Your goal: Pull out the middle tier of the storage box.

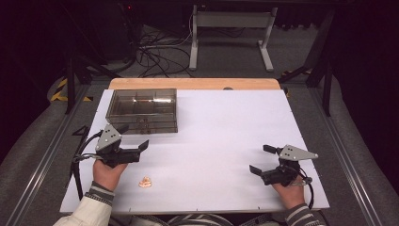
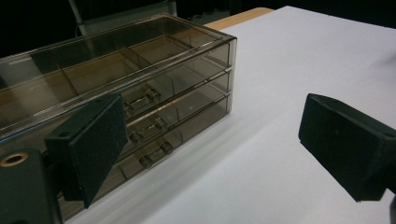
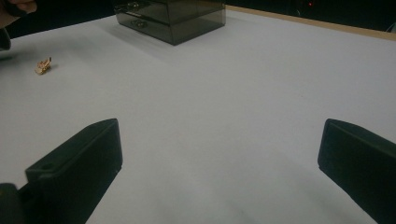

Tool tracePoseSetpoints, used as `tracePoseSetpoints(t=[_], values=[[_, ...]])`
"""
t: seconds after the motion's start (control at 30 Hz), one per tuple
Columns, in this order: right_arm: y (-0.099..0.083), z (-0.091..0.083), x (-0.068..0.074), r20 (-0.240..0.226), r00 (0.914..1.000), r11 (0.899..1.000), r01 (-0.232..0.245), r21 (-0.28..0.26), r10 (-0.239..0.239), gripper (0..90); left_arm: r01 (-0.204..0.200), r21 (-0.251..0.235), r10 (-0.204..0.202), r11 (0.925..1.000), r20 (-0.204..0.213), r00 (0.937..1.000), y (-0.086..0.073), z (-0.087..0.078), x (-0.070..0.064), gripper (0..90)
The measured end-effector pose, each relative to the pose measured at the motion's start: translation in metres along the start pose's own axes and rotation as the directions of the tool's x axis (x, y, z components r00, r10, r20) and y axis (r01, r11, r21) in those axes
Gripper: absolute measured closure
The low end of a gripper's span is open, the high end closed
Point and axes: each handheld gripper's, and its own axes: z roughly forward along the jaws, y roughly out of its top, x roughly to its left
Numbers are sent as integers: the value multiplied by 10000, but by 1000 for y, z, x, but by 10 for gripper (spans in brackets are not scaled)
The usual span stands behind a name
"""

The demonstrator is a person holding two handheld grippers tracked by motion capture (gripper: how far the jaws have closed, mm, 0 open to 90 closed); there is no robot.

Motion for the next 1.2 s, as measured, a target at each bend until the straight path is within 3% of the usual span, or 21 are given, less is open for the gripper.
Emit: tracePoseSetpoints(t=[0.17,0.4,0.57,0.7,0.77,0.8,0.97,1.03,1.07,1.13,1.17,1.2], values=[[0,0,0,-43,10000,10000,8,16,-8,6,-62,62,62,10000,60,10000,4,5,1,94],[0,1,0,-123,9999,10000,5,43,-5,5,-596,305,595,9978,58,9982,8,13,3,109],[0,2,0,-158,9999,10000,-23,57,24,5,-456,371,450,9983,153,9989,9,18,7,111],[0,2,0,-168,9998,10000,-47,53,48,5,-696,378,690,9969,153,9975,9,20,9,115],[0,2,0,-176,9998,10000,-56,68,57,5,-1087,390,1084,9933,101,9941,9,21,8,137],[0,2,0,-186,9998,10000,-56,68,57,5,-1087,390,1084,9933,101,9941,9,21,8,148],[0,3,0,-212,9998,10000,-58,76,60,5,-1960,352,1961,9800,-1,9806,10,18,4,191],[0,3,0,-229,9997,10000,-55,78,57,5,-2546,403,2553,9662,-133,9668,12,15,3,198],[0,3,0,-229,9997,10000,-55,78,57,5,-2546,403,2553,9662,-133,9668,12,15,3,204],[0,3,0,-255,9997,9999,-46,89,48,5,-2976,349,2985,9541,-235,9541,12,13,0,219],[0,3,0,-255,9997,9999,-45,100,47,5,-3479,367,3490,9368,-300,9366,10,13,-2,225],[0,3,0,-254,9997,9999,-47,114,50,5,-3479,367,3490,9368,-300,9366,10,13,-2,227]])
